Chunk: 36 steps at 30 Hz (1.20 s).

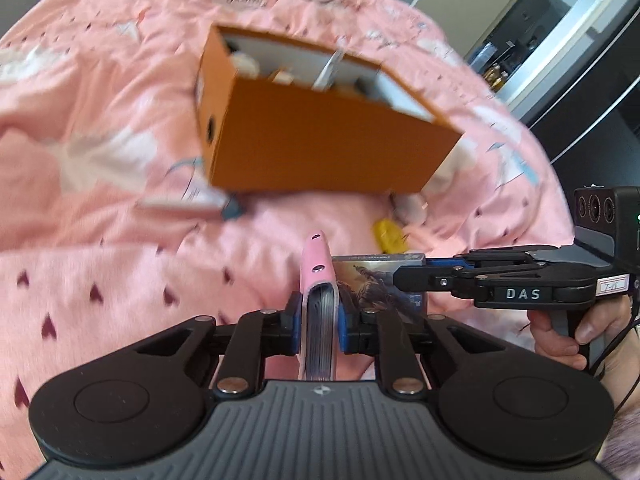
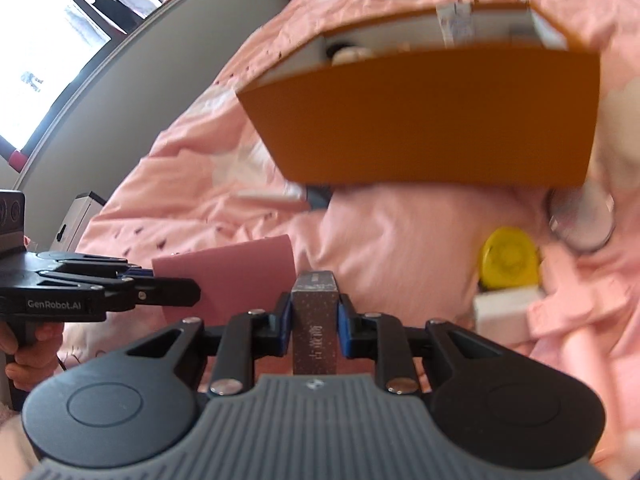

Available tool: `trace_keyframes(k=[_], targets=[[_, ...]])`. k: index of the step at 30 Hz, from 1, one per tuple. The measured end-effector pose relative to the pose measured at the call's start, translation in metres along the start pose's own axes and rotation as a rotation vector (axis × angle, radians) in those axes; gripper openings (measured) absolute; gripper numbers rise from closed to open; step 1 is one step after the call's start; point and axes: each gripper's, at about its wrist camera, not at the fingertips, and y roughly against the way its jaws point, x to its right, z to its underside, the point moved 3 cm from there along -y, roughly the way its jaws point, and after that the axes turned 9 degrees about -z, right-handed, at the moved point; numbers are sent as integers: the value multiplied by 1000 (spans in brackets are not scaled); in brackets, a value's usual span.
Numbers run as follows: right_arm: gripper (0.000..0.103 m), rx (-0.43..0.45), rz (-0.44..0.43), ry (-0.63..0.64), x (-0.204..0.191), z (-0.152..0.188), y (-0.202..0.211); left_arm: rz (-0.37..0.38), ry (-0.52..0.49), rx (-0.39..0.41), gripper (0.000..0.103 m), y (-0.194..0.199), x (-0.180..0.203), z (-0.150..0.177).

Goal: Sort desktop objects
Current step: 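Carry the pink case and dark card box into the orange box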

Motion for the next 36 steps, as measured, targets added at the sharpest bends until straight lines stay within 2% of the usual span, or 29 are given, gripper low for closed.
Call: trace_keyframes(k=[9, 14, 18, 21, 24, 29, 36], targets=[[24, 160, 84, 66, -17, -55, 62, 100, -53, 133, 19, 36, 30, -62], [24, 262, 134, 102, -20, -96, 93, 107, -87, 248, 19, 52, 48, -110], [24, 326, 210, 139, -19, -132, 109, 122, -81, 275, 19, 45, 58, -151], [24, 329, 255, 144, -10, -156, 113, 124, -77, 255, 19, 27, 65, -178], [24, 297, 304, 141, 5, -176, 109, 115, -83, 215, 19, 4, 73, -196], [24, 189, 387, 109, 38, -198, 86, 95, -84, 111, 19, -45, 82, -213], [24, 40, 466, 48, 86, -207, 47, 47, -90, -40, 19, -110, 90, -222]])
